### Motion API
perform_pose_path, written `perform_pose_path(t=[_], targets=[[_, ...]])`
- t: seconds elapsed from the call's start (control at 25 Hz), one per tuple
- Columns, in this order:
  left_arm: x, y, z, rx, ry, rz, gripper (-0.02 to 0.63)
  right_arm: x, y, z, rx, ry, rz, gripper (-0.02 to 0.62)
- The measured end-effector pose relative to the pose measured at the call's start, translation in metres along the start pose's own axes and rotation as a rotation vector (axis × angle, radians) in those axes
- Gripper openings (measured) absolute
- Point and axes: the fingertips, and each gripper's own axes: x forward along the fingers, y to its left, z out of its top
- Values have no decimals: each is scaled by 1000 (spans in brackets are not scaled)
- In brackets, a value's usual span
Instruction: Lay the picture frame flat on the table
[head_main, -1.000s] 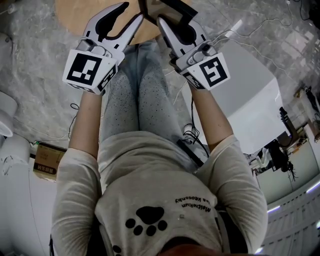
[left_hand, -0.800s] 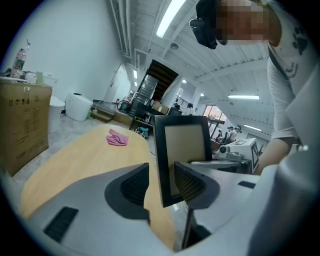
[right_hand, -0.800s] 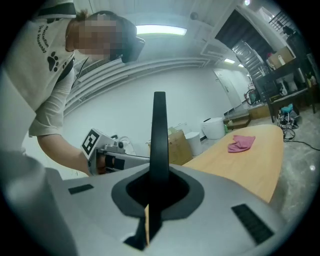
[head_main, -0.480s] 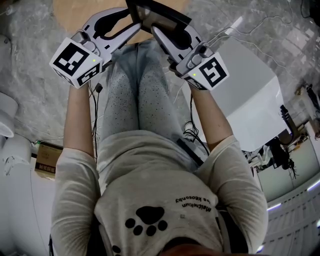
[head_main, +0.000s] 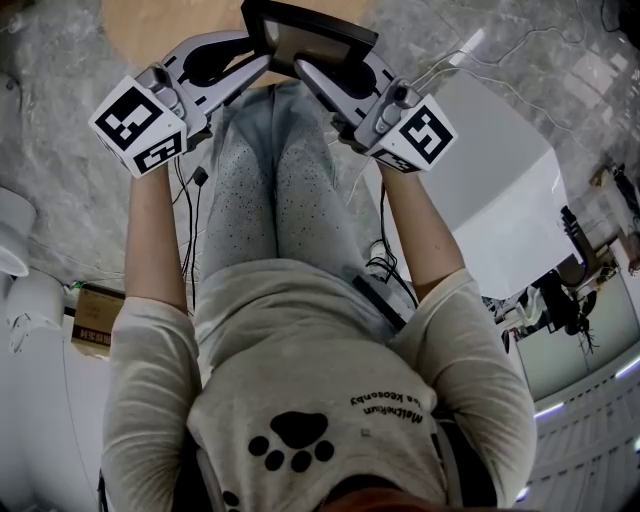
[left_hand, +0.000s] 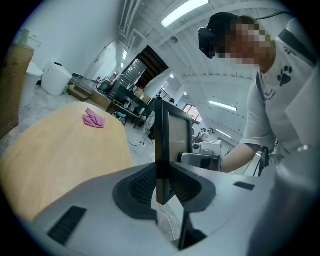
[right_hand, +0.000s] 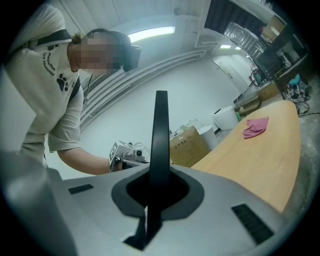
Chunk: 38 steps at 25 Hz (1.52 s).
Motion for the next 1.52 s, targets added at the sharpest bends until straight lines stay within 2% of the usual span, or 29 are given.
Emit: perform_pose_path(t=[0.24, 0.44, 0.68, 1.12, 1.52], targets=[[2, 4, -2, -10, 12, -5, 83, 0, -6, -5, 55, -16, -6, 18], [3, 8, -6, -9, 38, -4, 83, 2, -10, -10, 63, 9, -21, 23], [2, 11, -12, -27, 48, -6, 83, 2, -23, -12, 64, 23, -104, 124], [-1, 28, -27, -70, 64, 83, 83, -8, -34, -19, 62, 44, -231, 189], [-7, 41, -44, -99, 98, 149, 83, -18, -42, -38, 86, 92, -337, 190]])
